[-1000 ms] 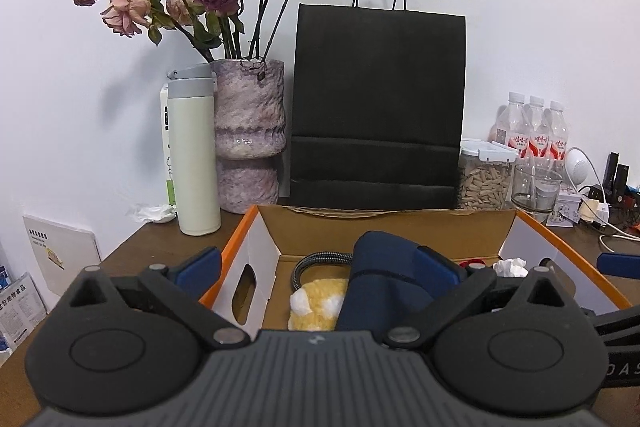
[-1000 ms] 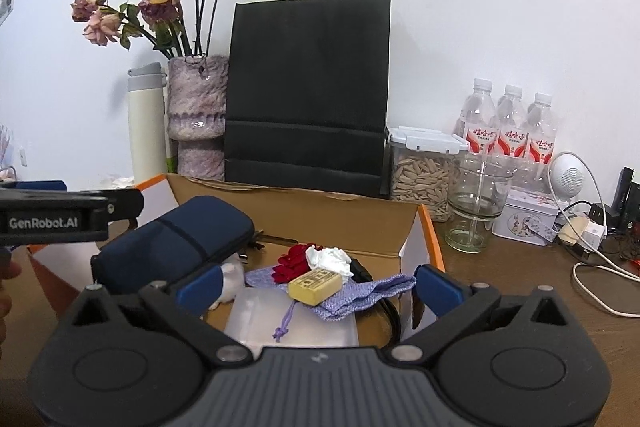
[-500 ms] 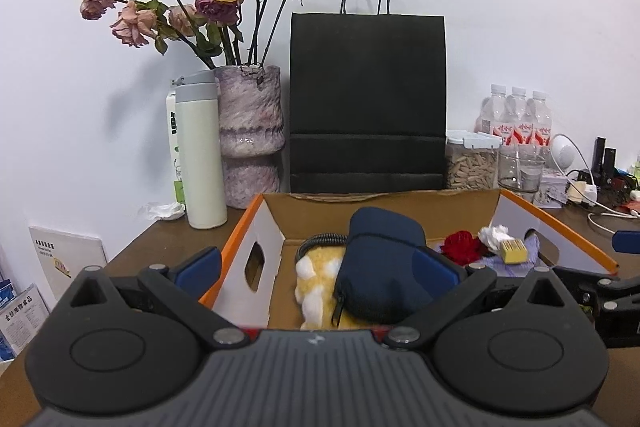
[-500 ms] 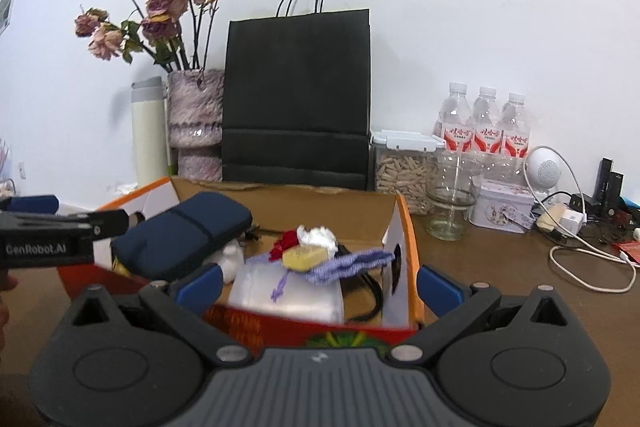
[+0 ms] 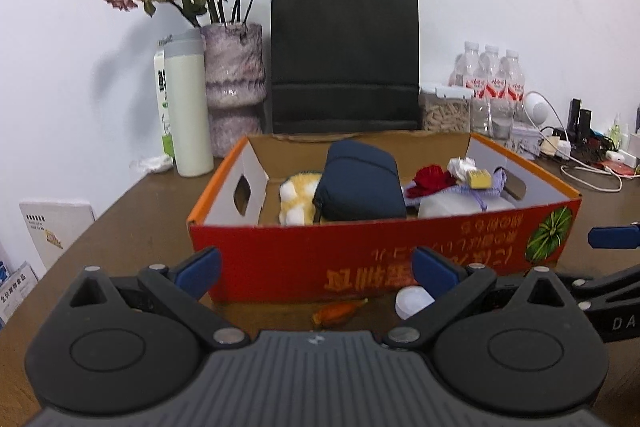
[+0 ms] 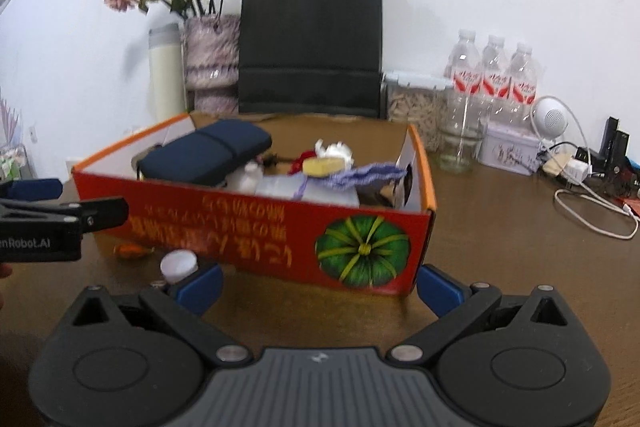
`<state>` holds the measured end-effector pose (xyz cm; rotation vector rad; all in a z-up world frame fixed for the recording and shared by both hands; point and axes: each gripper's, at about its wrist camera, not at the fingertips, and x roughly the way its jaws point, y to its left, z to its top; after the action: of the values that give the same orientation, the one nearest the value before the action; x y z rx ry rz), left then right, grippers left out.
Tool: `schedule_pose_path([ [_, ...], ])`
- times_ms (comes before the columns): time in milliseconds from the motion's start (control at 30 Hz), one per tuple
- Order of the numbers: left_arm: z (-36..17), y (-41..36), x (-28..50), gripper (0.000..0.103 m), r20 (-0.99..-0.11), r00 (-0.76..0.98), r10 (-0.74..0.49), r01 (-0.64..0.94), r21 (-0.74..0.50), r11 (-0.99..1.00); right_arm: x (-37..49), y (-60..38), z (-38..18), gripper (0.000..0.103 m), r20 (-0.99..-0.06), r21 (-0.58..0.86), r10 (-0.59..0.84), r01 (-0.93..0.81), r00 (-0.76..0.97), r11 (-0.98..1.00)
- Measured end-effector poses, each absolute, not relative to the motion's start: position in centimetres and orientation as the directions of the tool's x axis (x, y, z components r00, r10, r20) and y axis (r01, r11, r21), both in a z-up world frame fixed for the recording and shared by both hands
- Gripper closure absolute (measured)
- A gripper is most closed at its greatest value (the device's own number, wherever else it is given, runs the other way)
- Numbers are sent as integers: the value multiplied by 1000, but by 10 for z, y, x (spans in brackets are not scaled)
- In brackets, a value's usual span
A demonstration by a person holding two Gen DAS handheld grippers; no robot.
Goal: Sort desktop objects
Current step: 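Withdraw both tools from the box toward the remaining cap and lighter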
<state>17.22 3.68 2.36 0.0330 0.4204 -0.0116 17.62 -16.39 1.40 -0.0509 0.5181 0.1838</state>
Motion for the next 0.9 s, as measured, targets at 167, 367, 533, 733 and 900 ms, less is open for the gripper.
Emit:
schedule_pose_path([
  [167, 18, 37, 175, 0, -449, 894, -12, 22, 18, 1000, 177, -161, 9, 0, -523, -6, 165, -198, 836, 980],
  [367, 12, 38, 181, 0, -497, 868, -15, 26, 14, 1000, 180, -162, 9, 0, -543, 1, 167, -198, 823, 980],
  [533, 9, 37, 185, 0, -522, 853, -11, 23, 16, 1000, 182, -161, 7, 0, -566, 6, 173, -206, 806, 979],
  [733, 6, 37, 190, 0, -554, 832, -24, 37, 12, 999, 185, -162, 5, 0, -588, 22, 180, -207, 788, 978],
  [900, 4, 33, 195, 0, -569, 821, -41, 55, 7, 998, 188, -161, 3, 0, -601, 29, 187, -213, 777, 977],
])
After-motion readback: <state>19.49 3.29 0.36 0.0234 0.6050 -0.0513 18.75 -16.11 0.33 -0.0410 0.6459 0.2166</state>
